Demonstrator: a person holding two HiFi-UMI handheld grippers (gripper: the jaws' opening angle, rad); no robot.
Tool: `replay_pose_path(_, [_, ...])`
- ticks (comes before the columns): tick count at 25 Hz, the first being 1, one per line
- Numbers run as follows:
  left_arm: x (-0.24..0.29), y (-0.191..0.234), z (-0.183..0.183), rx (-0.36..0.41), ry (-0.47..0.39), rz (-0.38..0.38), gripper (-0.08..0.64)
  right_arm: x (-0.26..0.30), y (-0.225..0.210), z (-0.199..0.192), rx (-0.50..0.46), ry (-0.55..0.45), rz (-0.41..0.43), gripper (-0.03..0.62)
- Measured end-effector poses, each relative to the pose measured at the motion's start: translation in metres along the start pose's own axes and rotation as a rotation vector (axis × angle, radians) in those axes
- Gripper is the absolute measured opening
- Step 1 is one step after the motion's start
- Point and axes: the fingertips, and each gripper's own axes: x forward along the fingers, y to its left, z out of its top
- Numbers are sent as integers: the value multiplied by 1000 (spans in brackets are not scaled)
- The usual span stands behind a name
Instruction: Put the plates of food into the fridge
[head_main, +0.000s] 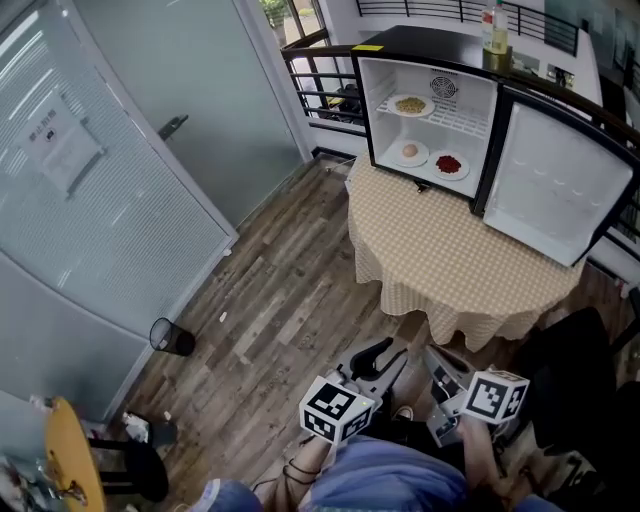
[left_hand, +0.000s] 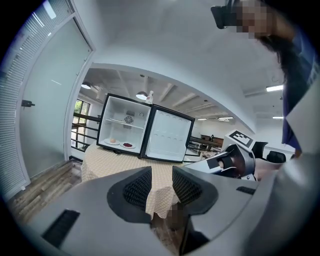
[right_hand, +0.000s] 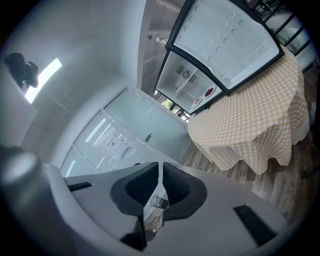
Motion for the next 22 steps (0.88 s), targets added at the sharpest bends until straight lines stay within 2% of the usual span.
replay_pose_path(5, [-11, -9, 0, -3, -5, 3, 138, -7, 14, -3, -65, -7, 7, 38])
replay_pose_path(13, [-14, -14, 2, 17, -2, -9, 138, -15, 24, -5, -159, -12, -28, 34])
replay_pose_path(22, [-16, -20, -2, 33, 3, -30, 138, -16, 28, -6, -189, -12, -43, 34])
